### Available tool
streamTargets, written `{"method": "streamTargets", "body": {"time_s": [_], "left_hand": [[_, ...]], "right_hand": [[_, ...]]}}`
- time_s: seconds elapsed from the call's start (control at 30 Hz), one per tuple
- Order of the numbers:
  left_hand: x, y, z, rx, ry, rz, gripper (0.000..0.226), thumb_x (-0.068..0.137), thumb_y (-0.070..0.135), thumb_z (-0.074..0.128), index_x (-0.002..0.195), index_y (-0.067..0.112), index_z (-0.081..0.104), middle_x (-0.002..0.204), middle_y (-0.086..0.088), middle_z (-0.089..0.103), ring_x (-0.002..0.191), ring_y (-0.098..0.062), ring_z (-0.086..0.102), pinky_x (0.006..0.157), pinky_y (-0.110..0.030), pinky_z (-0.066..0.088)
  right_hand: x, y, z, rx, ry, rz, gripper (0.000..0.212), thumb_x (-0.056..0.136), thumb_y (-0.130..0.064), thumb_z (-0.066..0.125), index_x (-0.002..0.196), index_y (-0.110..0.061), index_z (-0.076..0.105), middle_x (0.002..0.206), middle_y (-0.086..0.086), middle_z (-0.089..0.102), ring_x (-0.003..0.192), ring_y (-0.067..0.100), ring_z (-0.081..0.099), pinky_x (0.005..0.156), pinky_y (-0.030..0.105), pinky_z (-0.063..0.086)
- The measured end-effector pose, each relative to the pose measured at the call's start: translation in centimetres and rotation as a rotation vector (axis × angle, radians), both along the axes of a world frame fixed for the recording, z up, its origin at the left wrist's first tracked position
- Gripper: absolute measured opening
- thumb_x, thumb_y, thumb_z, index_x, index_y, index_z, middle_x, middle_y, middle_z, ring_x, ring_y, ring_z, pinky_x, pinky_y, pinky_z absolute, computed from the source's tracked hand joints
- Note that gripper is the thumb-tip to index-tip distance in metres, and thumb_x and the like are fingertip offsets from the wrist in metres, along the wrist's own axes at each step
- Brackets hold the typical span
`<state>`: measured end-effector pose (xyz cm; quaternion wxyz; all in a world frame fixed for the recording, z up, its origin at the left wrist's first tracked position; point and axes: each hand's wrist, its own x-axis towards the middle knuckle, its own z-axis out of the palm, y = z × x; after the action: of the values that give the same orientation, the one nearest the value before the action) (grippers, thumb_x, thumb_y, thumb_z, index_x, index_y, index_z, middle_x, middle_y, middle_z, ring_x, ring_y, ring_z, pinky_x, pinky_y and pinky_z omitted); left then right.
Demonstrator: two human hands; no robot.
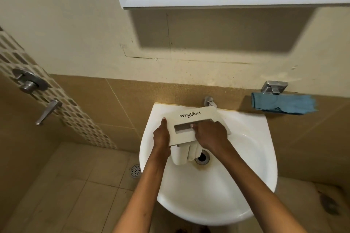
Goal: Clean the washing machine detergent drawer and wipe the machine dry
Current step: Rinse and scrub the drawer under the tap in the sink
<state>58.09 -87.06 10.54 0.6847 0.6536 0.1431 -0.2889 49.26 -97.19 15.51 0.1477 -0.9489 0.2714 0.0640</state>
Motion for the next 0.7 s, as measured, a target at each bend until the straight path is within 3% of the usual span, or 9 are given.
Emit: {"method": "streamTargets", "body": {"time_s": [0.13,0.2,0.3,0.37,0.43,0.53,0.63,0.7], "left_hand": [[-0.6,-0.3,0.0,0.045,-0.004,-0.021,0.036,0.097,0.040,0.042,0.108,0.012,0.060,0.105,-0.009,0.066,0.095,-0.026,0.063,0.078,-0.033,0.052],[-0.4,-0.2,0.1,0.034,-0.008,-0.016,0.036,0.098,0.040,0.041,0.107,0.011,0.060,0.097,-0.008,0.066,0.087,-0.024,0.063,0.074,-0.033,0.052],[-0.4,-0.1,0.5,0.035,0.002,-0.023,0.032,0.098,0.040,0.040,0.102,0.014,0.057,0.088,-0.005,0.065,0.078,-0.021,0.061,0.068,-0.033,0.051],[-0.8,-0.3,0.5,0.043,0.004,-0.042,0.037,0.097,0.042,0.041,0.106,0.012,0.060,0.100,-0.010,0.068,0.089,-0.028,0.064,0.078,-0.039,0.053],[-1.0,-0.4,0.5,0.062,-0.001,-0.041,0.040,0.097,0.043,0.041,0.109,0.011,0.061,0.108,-0.013,0.067,0.098,-0.031,0.064,0.088,-0.042,0.053],[-0.3,-0.2,0.3,0.062,-0.007,-0.016,0.035,0.097,0.041,0.041,0.106,0.011,0.059,0.098,-0.011,0.066,0.088,-0.028,0.063,0.082,-0.040,0.053],[0.1,-0.1,0.2,0.048,0.010,-0.007,0.034,0.097,0.042,0.042,0.106,0.013,0.057,0.092,-0.006,0.064,0.083,-0.025,0.061,0.078,-0.037,0.051],[0.1,-0.1,0.0,0.028,0.019,0.006,0.033,0.097,0.041,0.041,0.109,0.014,0.056,0.090,-0.004,0.063,0.084,-0.024,0.060,0.079,-0.037,0.051]], "right_hand": [[0.9,3.8,-0.8,0.076,-0.071,0.169,0.036,0.100,-0.030,0.031,0.118,-0.013,0.058,0.123,0.008,0.060,0.113,0.028,0.054,0.093,0.037,0.042],[0.8,3.0,-1.1,0.096,-0.100,0.095,0.040,0.100,-0.030,0.028,0.115,-0.011,0.059,0.119,0.010,0.061,0.110,0.029,0.056,0.093,0.037,0.042],[0.5,1.1,-1.4,-0.053,-0.071,-0.068,0.042,0.101,-0.030,0.027,0.119,-0.009,0.058,0.122,0.010,0.061,0.113,0.029,0.054,0.097,0.036,0.038],[0.5,1.7,-1.3,-0.091,-0.072,-0.045,0.038,0.100,-0.026,0.030,0.119,-0.008,0.058,0.122,0.011,0.061,0.113,0.029,0.054,0.096,0.036,0.039],[0.5,2.3,-1.5,0.033,-0.154,0.043,0.034,0.099,-0.025,0.034,0.114,-0.009,0.060,0.118,0.010,0.063,0.110,0.026,0.056,0.093,0.035,0.043],[0.2,1.2,-1.6,0.175,-0.184,0.109,0.035,0.099,-0.029,0.033,0.106,-0.011,0.062,0.112,0.008,0.065,0.101,0.024,0.060,0.084,0.033,0.047],[-0.4,-0.8,-1.7,0.019,-0.173,0.015,0.038,0.099,-0.030,0.034,0.098,-0.009,0.065,0.101,0.008,0.068,0.093,0.024,0.062,0.074,0.028,0.042],[-0.8,-2.0,-2.0,0.089,-0.348,-0.024,0.032,0.098,-0.025,0.040,0.095,-0.008,0.067,0.097,0.004,0.069,0.089,0.019,0.062,0.072,0.023,0.040]]}}
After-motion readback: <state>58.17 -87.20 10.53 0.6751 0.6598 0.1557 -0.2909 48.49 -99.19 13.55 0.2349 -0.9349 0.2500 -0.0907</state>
